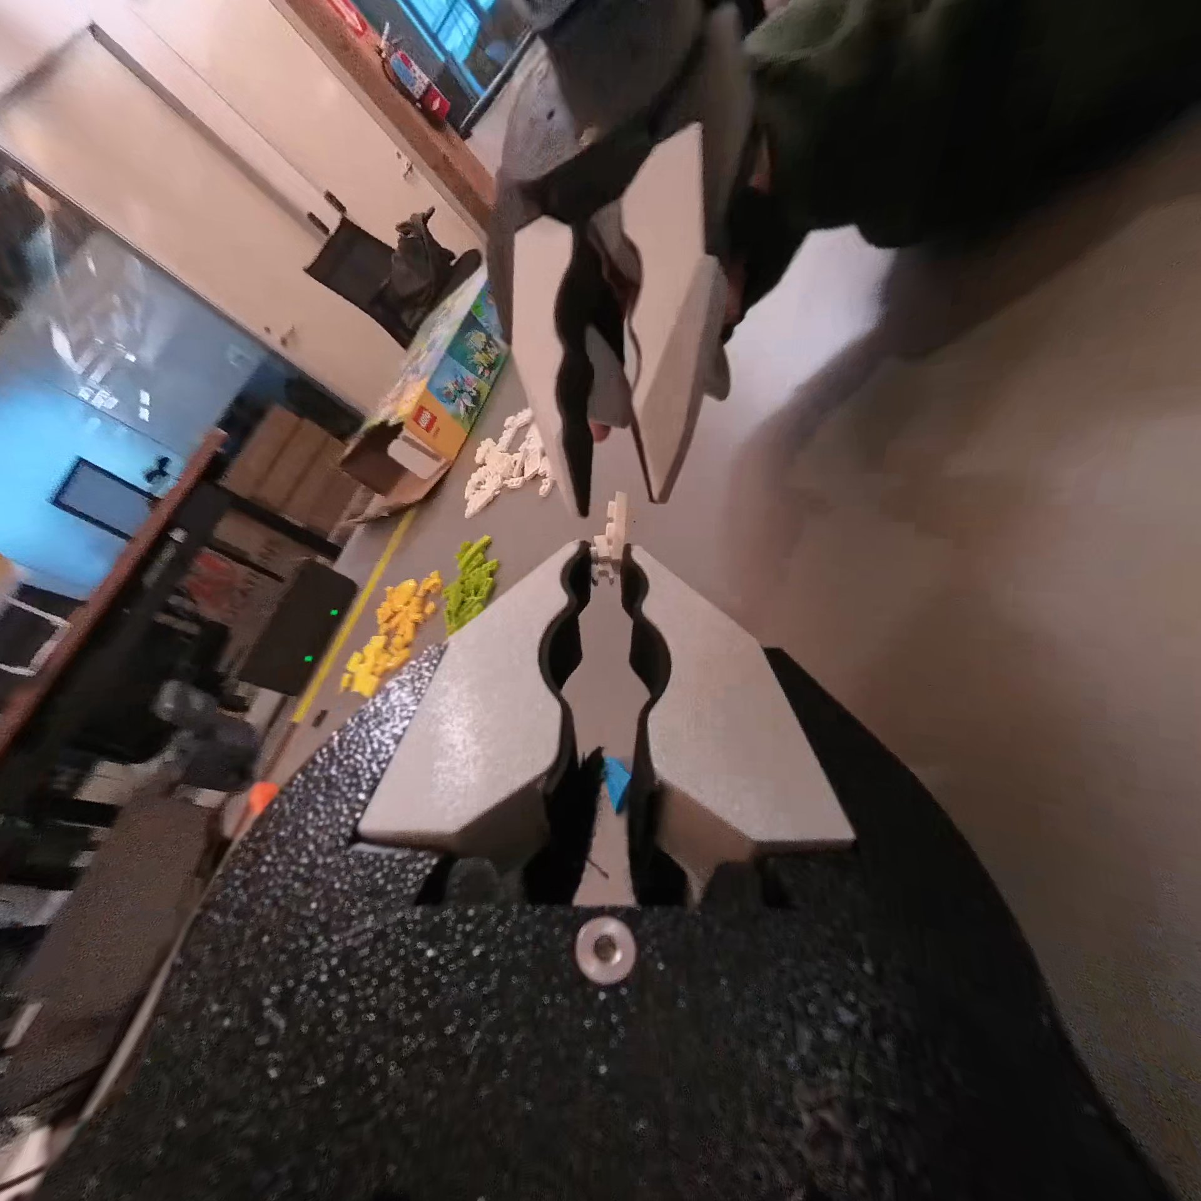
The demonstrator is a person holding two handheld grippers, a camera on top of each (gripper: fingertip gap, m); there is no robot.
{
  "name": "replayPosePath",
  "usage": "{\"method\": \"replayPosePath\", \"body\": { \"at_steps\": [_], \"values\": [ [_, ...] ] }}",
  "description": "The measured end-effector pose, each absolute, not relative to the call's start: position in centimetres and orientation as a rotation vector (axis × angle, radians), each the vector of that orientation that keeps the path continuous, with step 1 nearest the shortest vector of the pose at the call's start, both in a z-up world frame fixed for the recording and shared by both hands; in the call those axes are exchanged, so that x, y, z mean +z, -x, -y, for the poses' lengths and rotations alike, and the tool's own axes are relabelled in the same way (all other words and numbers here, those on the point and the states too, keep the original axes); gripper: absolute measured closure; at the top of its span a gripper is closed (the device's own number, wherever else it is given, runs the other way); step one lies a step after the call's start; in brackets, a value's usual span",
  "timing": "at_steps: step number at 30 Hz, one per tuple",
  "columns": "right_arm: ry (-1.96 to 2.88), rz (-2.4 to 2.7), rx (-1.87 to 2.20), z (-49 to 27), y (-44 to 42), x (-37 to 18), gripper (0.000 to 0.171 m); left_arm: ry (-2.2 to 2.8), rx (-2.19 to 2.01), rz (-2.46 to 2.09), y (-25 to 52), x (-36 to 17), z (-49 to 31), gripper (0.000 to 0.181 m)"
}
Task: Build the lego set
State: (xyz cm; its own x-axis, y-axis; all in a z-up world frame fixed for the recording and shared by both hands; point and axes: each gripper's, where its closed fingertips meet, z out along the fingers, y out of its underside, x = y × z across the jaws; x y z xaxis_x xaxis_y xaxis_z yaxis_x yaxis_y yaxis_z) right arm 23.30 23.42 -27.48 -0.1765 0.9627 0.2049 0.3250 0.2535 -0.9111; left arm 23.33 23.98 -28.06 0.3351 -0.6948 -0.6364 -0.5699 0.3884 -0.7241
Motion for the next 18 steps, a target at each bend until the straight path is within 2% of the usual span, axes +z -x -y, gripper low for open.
{"method": "replayPosePath", "body": {
  "at_steps": [4, 10, 18],
  "values": [
    [1.087, 1.698, 0.744, -23.5, -22.8, -27.5, 0.155, 1.337, -0.242, -1.308, -23.5, -28.0, -23.7, 0.175],
    [1.03, 1.716, 0.808, -22.4, -22.7, -27.1, 0.167, 1.379, -0.334, -1.299, -23.6, -28.0, -23.3, 0.175],
    [1.017, 1.662, 1.096, -20.6, -22.8, -25.2, 0.168, 1.21, -0.476, -1.307, -23.8, -25.9, -21.5, 0.175]
  ]
}}
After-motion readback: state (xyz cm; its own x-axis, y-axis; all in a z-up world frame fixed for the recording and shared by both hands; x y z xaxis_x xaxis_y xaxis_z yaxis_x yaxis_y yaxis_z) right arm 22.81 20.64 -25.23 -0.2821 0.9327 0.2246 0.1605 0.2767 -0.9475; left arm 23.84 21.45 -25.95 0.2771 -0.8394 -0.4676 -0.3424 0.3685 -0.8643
